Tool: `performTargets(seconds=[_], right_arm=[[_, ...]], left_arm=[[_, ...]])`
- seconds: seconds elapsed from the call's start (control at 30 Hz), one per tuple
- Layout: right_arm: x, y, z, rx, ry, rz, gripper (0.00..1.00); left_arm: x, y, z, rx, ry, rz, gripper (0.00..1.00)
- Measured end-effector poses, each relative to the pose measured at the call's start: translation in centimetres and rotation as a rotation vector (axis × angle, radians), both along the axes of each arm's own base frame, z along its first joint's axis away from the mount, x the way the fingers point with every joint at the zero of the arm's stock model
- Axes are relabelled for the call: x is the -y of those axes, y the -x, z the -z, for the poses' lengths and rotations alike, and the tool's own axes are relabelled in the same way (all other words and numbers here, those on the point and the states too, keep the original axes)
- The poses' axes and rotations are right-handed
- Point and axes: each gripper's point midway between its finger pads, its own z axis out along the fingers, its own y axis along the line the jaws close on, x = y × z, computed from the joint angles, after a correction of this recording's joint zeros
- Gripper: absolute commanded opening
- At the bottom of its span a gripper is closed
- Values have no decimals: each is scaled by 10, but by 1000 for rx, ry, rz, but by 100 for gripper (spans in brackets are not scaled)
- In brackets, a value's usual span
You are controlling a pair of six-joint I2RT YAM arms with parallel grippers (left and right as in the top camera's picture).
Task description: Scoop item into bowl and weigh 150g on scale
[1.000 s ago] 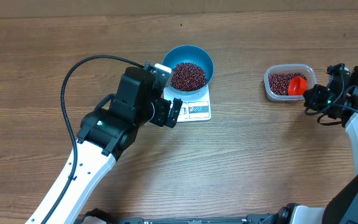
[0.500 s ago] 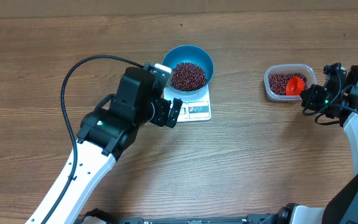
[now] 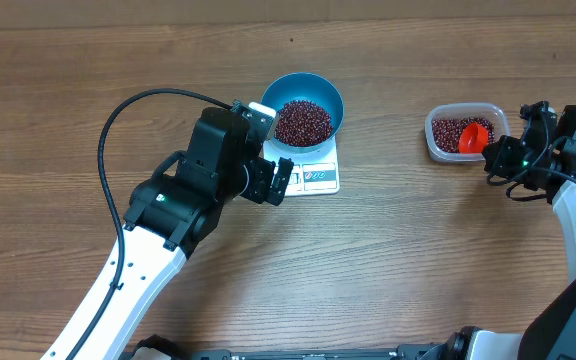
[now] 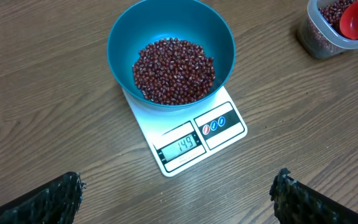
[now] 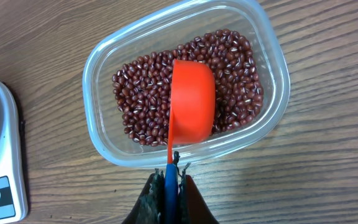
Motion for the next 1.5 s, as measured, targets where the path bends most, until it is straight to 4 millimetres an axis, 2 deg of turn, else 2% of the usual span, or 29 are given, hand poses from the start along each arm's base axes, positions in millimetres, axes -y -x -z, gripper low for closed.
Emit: performTargets(seconds=[1.5], right_arm=[[-3, 0, -1, 5, -17, -10, 4]], left_arm=[[0, 0, 0, 0, 0, 0, 100]])
